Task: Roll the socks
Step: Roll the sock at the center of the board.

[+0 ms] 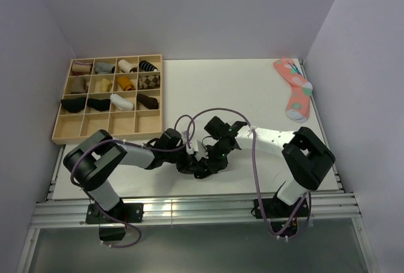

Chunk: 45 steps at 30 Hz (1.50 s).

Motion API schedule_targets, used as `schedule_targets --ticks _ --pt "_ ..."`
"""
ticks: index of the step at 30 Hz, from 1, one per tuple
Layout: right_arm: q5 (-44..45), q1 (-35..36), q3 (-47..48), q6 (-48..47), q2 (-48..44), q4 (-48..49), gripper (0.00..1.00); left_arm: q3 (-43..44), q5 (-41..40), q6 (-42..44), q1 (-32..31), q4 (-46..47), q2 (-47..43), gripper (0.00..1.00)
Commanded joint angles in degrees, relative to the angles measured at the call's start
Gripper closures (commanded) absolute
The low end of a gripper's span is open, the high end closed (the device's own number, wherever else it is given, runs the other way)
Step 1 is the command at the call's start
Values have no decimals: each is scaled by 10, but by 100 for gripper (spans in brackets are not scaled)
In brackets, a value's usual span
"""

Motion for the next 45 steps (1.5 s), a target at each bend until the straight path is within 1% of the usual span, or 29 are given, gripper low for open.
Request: schedule_targets --ticks 1,5,11,14,17,19,20,22,23,25,28,29,30,33,37,38,40,41,42,43,45 --pt "-79 -19 53 -12 26 -76 80 -17 -80 -3 -26 9 -17 90" --pt "-117 -43 83 -19 68 -136 80 -50 -144 -18 -41 37 -40 90" --pt "-155 -81 126 -30 139 -201 80 -59 -239 -23 -67 39 -73 90" --pt "-153 -92 143 -19 169 -213 80 -55 -285 -20 -85 29 -87 91" --pt "-144 -101 155 8 191 -208 81 -60 -316 -24 -100 28 -97 91" --pt "-147 -109 170 13 210 -215 81 -69 -322 -27 -113 36 -107 91" --pt "-150 -112 177 17 217 -226 81 -74 -355 -29 -118 41 -111 90" --pt "-154 -120 194 20 237 -238 81 -86 -381 -27 -134 48 -125 89" --pt "-153 -120 198 20 248 -246 81 -89 -410 -26 -141 56 -132 89" --pt "-144 -121 203 24 256 -249 81 -92 -440 -11 -157 53 -144 88" --pt "-127 -121 210 30 270 -255 81 -96 -492 25 -178 61 -155 84" --pt "-124 -123 213 33 277 -260 81 -96 -503 47 -183 67 -157 82" --pt "-120 -123 215 32 280 -263 81 -96 -531 56 -190 71 -158 80" --pt "-106 -123 216 38 286 -265 81 -109 -571 87 -204 107 -171 74" --pt "-97 -124 220 34 299 -278 81 -133 -601 131 -217 146 -191 66" --pt "-98 -124 221 28 303 -282 81 -139 -603 159 -221 159 -198 64" --pt "-94 -125 224 29 308 -286 81 -155 -608 184 -232 204 -204 61" --pt "-92 -125 227 29 312 -288 81 -161 -596 213 -234 226 -206 59" --pt "-89 -124 228 27 314 -289 81 -165 -590 223 -234 240 -206 58" --pt "-87 -125 228 28 315 -288 81 -180 -581 235 -235 288 -206 55" --pt "-84 -125 229 33 317 -288 81 -188 -551 264 -235 316 -200 54"
